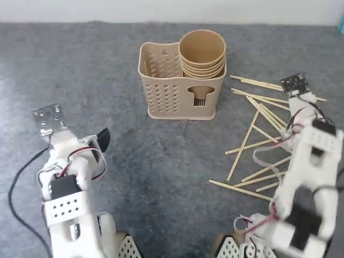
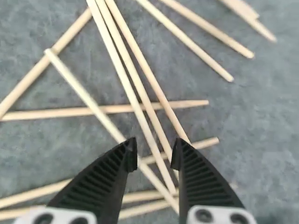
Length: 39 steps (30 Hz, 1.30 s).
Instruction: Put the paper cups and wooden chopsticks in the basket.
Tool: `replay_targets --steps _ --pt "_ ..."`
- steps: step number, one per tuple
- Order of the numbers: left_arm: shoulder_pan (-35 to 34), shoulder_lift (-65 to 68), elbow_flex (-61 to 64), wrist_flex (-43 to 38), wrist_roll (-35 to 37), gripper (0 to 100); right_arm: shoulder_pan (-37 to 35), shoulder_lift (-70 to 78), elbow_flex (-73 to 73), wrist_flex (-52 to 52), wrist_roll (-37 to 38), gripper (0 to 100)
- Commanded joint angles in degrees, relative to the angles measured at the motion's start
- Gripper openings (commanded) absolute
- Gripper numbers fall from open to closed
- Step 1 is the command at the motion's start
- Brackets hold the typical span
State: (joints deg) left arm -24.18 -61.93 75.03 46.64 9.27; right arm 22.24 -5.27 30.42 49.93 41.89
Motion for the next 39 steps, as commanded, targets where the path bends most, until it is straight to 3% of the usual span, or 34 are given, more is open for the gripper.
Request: replay_targets --steps 1,8,13,19,21,23,27,39 --pt "0.00 2.02 -0.04 -4.57 -0.18 31 0.75 9.45 -10.11 -0.92 2.29 14.0" --pt "0.00 2.81 0.04 -5.01 -0.35 31 0.13 21.67 -20.57 -0.57 4.22 14.0" --pt "0.09 2.81 0.04 -5.19 -0.44 31 -1.80 24.48 -21.36 -0.84 9.41 14.1" --pt "0.09 2.90 0.57 -6.86 -0.44 31 -3.65 28.26 -21.19 0.84 10.20 13.3" --pt "0.09 2.90 0.57 -6.86 -0.44 31 -4.00 28.35 -21.36 1.10 10.20 8.8" --pt "0.18 2.90 0.57 -6.86 -0.44 31 -4.18 27.47 -21.45 1.10 10.20 0.4" --pt "0.18 2.90 0.75 -7.91 -0.44 31 -3.65 23.16 -20.92 1.71 9.85 0.4" --pt "0.00 2.90 0.75 -7.91 -0.44 31 -1.98 2.24 -20.75 17.63 9.67 0.8"
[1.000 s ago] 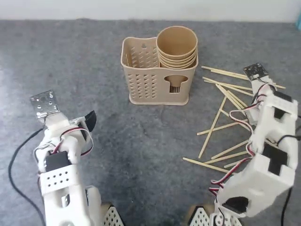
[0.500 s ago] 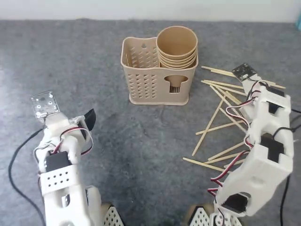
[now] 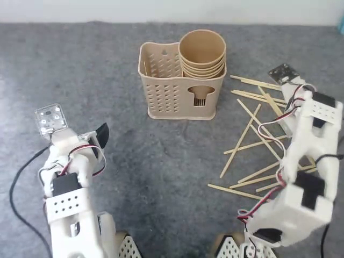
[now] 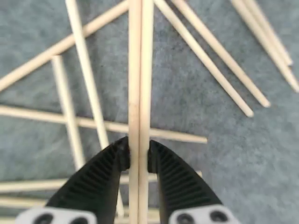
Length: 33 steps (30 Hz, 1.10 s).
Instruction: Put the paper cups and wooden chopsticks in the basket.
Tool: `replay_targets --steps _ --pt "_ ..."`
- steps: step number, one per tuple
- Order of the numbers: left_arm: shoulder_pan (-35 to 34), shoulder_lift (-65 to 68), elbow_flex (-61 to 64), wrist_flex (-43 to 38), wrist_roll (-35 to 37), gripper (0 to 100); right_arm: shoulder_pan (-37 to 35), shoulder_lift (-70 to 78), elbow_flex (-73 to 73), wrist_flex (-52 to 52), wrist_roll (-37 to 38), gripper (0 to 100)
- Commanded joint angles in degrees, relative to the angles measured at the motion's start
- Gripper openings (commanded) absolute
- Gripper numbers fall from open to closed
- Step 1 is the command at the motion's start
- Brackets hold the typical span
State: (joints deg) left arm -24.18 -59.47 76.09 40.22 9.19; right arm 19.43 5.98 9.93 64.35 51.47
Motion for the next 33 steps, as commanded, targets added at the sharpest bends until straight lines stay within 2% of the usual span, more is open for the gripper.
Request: replay_targets --steps 1,3,9,16,20,26,33 --pt "-0.09 0.44 -0.31 -1.49 -0.35 31 0.84 -11.56 -0.26 4.44 0.00 0.8" --pt "-0.18 0.44 -0.31 -1.49 -0.18 31 0.84 -17.10 -0.26 7.16 -0.44 0.8" --pt "-0.18 0.44 -0.31 -1.49 -0.09 31 -1.89 -38.11 -0.26 11.03 -9.93 0.8" --pt "-0.26 0.44 -0.31 -1.49 -0.09 31 -14.99 -56.31 -0.35 12.18 -20.57 0.8" --pt "-0.26 0.44 -0.22 -1.49 -0.09 31 -23.25 -57.89 -0.26 4.79 -27.52 0.8" --pt "-0.26 0.09 0.22 -1.49 -0.09 31 -32.84 -52.09 -0.26 -8.75 -34.11 0.8" --pt "-0.26 0.09 0.22 -1.49 -0.18 31 -38.64 -44.97 -0.35 -21.93 -46.59 0.8"
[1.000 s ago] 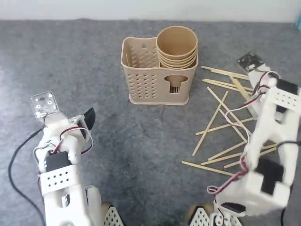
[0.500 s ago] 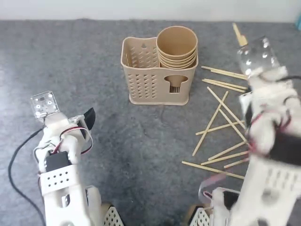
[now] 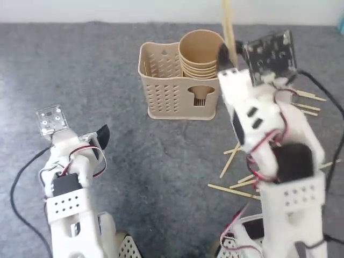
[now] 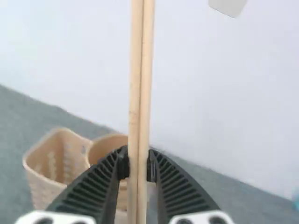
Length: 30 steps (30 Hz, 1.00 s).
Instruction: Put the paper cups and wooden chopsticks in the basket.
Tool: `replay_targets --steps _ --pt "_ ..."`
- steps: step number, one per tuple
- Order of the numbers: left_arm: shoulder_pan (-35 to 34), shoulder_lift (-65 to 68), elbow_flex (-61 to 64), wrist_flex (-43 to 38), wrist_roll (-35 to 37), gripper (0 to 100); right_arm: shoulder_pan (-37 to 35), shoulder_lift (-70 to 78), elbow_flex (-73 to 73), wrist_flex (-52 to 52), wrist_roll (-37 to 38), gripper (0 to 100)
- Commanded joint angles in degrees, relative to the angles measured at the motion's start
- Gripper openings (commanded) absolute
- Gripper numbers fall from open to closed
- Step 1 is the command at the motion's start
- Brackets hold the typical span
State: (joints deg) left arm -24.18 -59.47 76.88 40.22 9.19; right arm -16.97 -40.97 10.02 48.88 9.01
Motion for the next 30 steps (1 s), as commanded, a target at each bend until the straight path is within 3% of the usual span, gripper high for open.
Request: replay_targets --steps 1,10,18,30 --pt "-0.26 0.09 -0.57 -1.49 -0.18 31 -2.95 2.95 -0.44 -8.92 -5.10 0.8" --pt "-0.26 0.18 -0.57 -1.58 -0.26 31 -10.07 15.08 -0.79 -30.11 -8.88 0.9" --pt "-0.26 0.26 -0.57 -1.58 -0.35 31 -10.33 25.71 -0.88 -46.64 -8.88 0.9" --pt "-0.26 0.35 0.22 -3.96 -0.44 31 -12.97 32.84 -0.88 -49.80 -9.14 1.1"
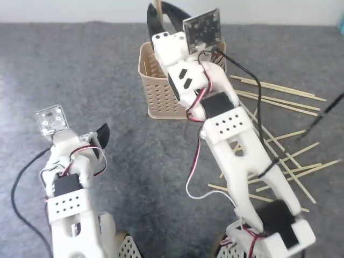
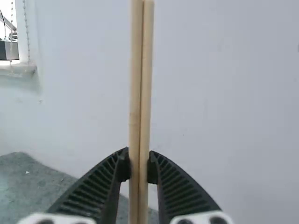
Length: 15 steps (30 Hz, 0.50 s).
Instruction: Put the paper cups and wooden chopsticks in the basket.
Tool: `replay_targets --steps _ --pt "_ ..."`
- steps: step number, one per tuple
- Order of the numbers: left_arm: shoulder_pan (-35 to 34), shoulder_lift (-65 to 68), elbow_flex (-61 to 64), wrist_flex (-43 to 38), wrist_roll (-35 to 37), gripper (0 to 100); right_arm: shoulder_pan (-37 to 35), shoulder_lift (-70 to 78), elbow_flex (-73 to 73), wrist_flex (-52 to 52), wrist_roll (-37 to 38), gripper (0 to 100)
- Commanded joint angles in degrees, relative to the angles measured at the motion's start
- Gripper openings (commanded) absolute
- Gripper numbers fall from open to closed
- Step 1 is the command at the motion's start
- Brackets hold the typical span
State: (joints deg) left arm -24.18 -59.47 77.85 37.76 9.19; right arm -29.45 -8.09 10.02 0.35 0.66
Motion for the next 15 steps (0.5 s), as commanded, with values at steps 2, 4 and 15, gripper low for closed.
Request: replay_targets --steps 2,4,15 --pt "-0.26 0.35 -0.75 -1.49 -0.44 31 -0.48 0.84 -0.88 -1.27 -2.37 3.2" --pt "-0.26 0.35 -0.75 -1.49 -0.44 31 -0.48 1.01 -0.88 -0.92 -4.40 10.2" --pt "-0.26 0.35 -0.66 -1.49 -0.44 31 -0.57 -6.73 -4.13 10.86 -4.92 5.7"
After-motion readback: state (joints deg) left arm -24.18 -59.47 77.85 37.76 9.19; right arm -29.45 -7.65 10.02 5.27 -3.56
